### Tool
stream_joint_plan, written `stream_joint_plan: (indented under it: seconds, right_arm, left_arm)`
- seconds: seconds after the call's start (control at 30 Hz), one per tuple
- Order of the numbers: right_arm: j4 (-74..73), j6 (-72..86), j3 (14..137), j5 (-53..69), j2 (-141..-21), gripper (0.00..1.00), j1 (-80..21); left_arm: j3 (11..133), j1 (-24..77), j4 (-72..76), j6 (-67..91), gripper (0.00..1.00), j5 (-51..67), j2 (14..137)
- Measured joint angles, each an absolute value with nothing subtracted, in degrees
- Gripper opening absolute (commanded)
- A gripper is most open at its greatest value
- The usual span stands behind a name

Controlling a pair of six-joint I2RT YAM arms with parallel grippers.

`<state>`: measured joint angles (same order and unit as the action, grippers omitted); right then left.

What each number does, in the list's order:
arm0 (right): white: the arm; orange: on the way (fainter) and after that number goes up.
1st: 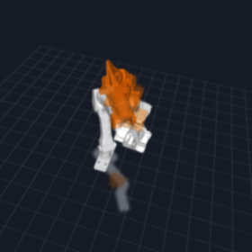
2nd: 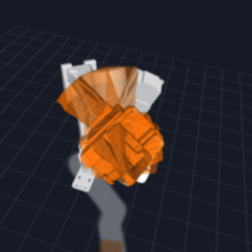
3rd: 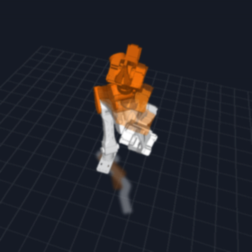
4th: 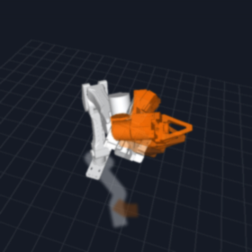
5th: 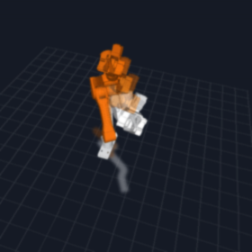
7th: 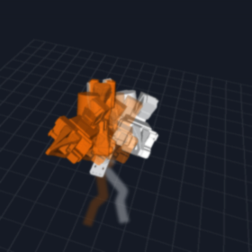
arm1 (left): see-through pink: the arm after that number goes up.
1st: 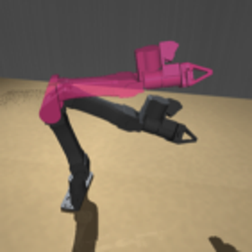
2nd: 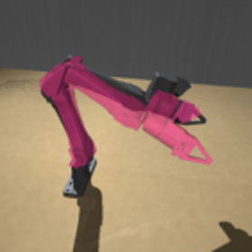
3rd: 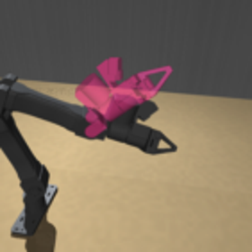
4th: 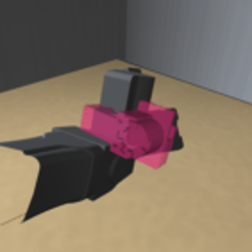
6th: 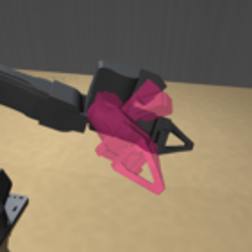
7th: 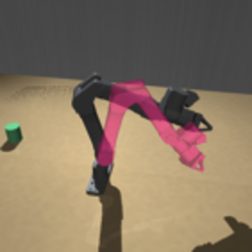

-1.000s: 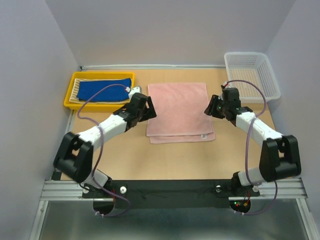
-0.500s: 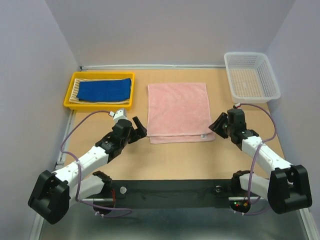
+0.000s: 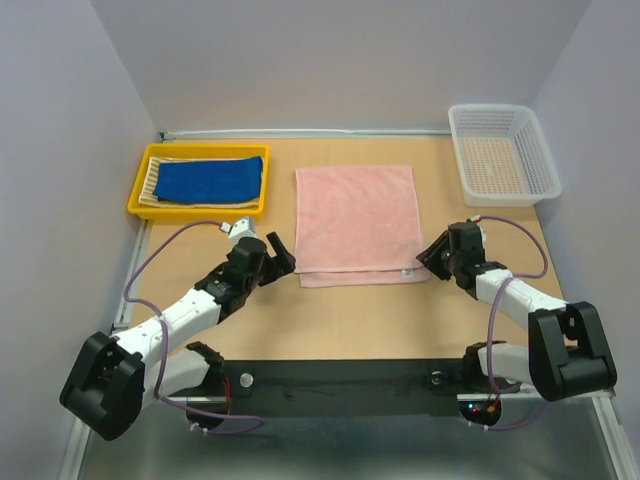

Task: Fold and stack the towels
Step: Fold the towel

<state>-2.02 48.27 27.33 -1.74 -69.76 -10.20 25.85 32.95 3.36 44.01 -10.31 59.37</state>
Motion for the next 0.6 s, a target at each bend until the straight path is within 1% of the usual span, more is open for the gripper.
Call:
stream_joint_plan:
  seconds: [0.2, 0.43, 0.6]
  right_arm:
    - [0.5, 49.1, 27.2, -1.5, -72.9, 0.4, -10.2]
    - [1.9, 49.8, 25.1, -2.5, -71.9, 0.43, -10.2]
    - [2.1, 49.8, 24.8, -3.1, -71.5, 0.43, -10.2]
  left_arm:
    - [25.9, 33.0, 3.7, 44.0, 0.94, -10.1, 60.8]
    - [25.9, 33.1, 3.6, 44.0, 0.93, -9.9, 61.9]
    - [26.0, 33.4, 3.6, 44.0, 0.93, -9.9, 62.7]
